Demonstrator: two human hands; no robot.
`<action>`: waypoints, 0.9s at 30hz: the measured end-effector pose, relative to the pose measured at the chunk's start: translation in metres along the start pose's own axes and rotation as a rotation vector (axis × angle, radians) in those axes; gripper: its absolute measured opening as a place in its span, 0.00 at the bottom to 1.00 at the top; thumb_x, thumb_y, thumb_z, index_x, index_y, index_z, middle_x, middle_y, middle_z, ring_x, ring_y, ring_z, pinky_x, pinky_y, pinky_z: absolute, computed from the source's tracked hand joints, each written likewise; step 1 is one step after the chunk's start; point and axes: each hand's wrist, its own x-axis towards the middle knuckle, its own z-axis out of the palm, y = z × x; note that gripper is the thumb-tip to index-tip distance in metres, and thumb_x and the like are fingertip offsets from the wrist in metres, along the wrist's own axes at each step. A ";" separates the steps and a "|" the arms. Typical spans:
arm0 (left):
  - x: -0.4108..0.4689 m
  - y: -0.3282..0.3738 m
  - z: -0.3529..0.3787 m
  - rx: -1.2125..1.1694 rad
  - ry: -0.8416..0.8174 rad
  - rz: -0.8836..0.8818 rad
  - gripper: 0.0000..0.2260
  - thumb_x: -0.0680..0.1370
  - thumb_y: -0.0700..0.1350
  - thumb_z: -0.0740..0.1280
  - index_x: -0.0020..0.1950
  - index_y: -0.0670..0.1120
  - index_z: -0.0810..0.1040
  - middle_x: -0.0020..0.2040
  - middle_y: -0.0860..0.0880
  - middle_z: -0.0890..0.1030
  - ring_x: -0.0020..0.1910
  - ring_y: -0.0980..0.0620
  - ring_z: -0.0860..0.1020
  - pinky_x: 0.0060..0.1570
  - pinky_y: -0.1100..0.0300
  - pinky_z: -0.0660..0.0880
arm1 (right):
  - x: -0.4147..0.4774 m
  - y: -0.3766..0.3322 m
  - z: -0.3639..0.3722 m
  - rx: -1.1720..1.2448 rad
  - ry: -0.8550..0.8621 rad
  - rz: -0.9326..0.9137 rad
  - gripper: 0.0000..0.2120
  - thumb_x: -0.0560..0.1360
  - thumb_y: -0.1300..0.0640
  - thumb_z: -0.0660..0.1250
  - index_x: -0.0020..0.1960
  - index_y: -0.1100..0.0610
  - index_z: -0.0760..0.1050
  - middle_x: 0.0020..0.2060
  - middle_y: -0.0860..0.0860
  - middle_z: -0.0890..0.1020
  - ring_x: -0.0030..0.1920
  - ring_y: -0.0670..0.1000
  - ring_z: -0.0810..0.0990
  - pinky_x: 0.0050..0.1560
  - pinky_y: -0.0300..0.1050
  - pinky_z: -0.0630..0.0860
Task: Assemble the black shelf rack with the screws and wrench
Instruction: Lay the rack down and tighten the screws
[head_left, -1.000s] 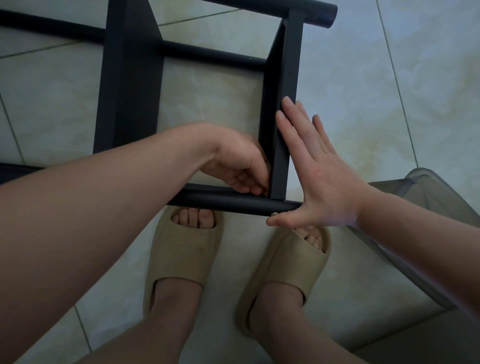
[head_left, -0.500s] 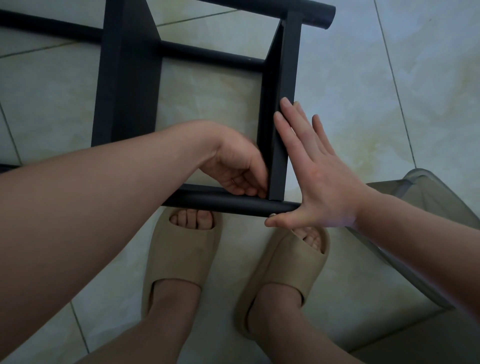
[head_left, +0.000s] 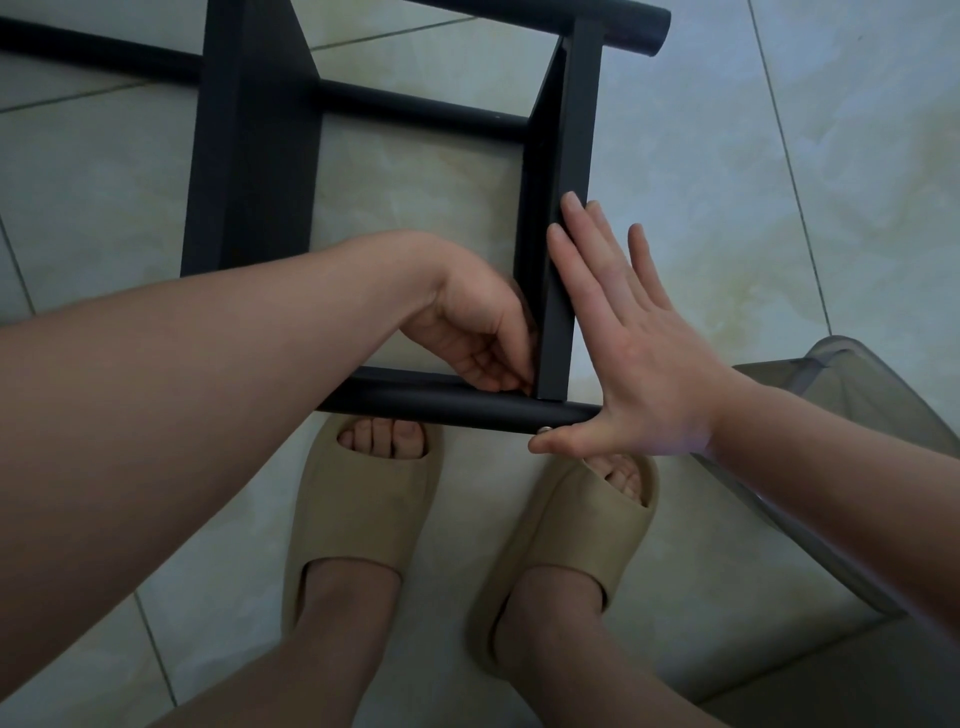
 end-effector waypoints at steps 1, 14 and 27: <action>-0.001 0.000 0.000 -0.012 -0.009 0.002 0.08 0.78 0.31 0.65 0.46 0.41 0.82 0.38 0.47 0.83 0.36 0.55 0.81 0.41 0.64 0.80 | 0.000 0.000 0.000 -0.003 0.000 -0.002 0.66 0.66 0.22 0.66 0.82 0.64 0.40 0.82 0.60 0.40 0.81 0.57 0.35 0.79 0.59 0.35; 0.001 0.004 -0.002 0.051 -0.013 0.001 0.08 0.77 0.32 0.66 0.47 0.42 0.82 0.39 0.47 0.84 0.38 0.54 0.81 0.42 0.64 0.80 | 0.000 0.002 0.000 -0.023 0.021 -0.038 0.64 0.67 0.23 0.64 0.82 0.66 0.43 0.82 0.61 0.44 0.82 0.59 0.38 0.79 0.59 0.34; 0.001 0.012 -0.002 0.144 -0.011 -0.009 0.07 0.77 0.32 0.66 0.46 0.41 0.81 0.39 0.46 0.83 0.37 0.53 0.79 0.41 0.64 0.78 | 0.000 0.003 0.003 0.018 0.031 -0.035 0.65 0.66 0.24 0.67 0.82 0.66 0.43 0.82 0.61 0.45 0.82 0.59 0.38 0.80 0.61 0.36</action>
